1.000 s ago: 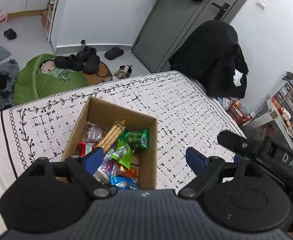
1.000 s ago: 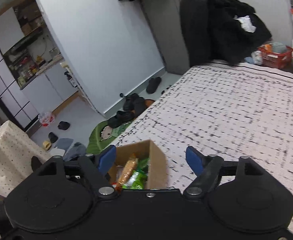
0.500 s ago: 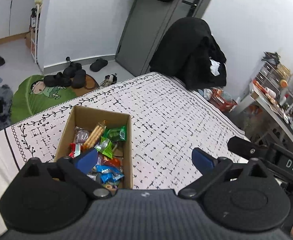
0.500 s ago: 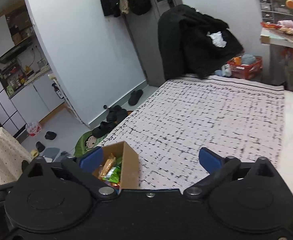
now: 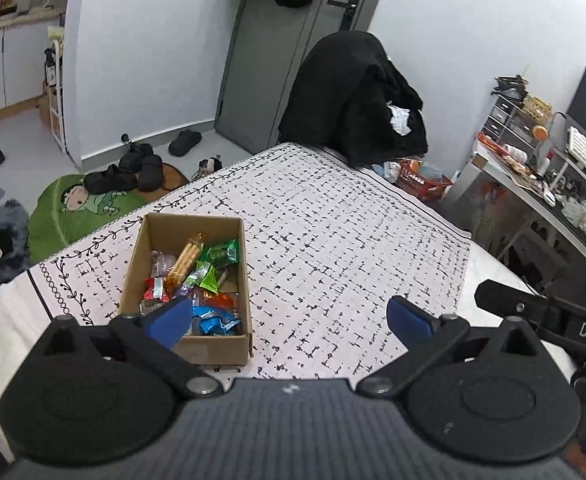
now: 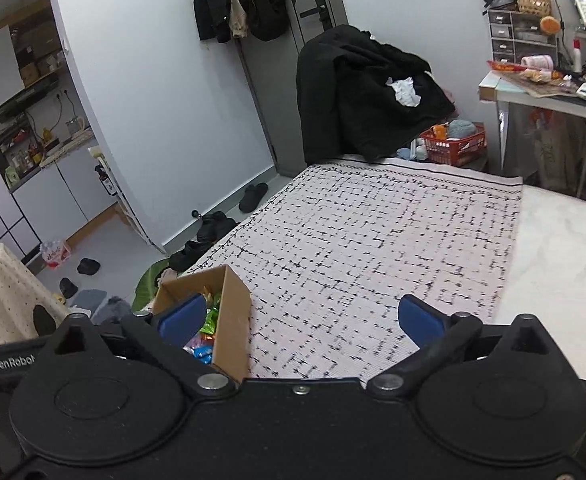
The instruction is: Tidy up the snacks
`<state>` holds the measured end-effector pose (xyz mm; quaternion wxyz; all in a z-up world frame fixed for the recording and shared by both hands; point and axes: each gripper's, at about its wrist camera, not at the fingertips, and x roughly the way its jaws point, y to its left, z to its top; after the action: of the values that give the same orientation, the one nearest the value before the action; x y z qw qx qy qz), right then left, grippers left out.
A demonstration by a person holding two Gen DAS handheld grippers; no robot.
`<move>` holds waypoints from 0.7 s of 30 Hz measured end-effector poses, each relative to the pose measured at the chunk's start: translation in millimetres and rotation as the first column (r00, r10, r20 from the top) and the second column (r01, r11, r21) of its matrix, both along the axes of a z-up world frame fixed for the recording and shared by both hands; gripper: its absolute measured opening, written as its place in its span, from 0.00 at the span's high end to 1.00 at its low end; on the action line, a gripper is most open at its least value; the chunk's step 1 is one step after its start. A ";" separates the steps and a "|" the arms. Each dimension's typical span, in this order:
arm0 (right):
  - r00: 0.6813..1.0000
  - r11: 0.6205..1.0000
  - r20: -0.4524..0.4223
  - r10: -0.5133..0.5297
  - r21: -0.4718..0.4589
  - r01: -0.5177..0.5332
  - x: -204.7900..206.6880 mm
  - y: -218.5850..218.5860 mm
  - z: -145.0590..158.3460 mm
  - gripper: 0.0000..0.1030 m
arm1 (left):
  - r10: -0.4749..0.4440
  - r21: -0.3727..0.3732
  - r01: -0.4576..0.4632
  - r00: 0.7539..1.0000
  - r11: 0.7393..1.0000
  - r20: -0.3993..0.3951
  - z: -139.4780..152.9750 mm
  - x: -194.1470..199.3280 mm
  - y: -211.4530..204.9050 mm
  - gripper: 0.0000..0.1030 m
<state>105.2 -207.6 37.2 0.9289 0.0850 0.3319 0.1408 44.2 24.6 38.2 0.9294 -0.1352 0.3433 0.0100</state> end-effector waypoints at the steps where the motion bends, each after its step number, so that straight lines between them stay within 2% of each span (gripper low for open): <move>1: 1.000 1.000 0.003 -0.001 -0.005 0.001 -4.7 -2.6 1.3 0.00 | -0.003 0.008 0.003 1.000 1.000 0.000 1.7 -3.9 -1.7 0.00; 8: 1.000 0.999 0.018 -0.001 -0.032 0.001 -31.0 -21.8 9.3 0.00 | -0.027 0.045 0.026 0.999 0.999 0.027 15.5 -27.7 -11.0 0.00; 17: 0.998 0.998 0.062 -0.023 -0.061 0.027 -50.3 -31.6 27.5 0.00 | -0.075 0.052 0.071 0.995 0.996 0.067 27.6 -58.1 -14.0 0.00; 21: 0.998 0.998 0.058 -0.017 -0.063 0.021 -56.9 -33.3 30.8 0.00 | -0.068 0.069 0.063 0.994 0.996 0.080 30.1 -70.0 -9.6 0.00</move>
<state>48.3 -240.9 67.9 0.9416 0.0543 0.3085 0.1237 -25.7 15.0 68.3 0.9465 -0.0932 0.3085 -0.0145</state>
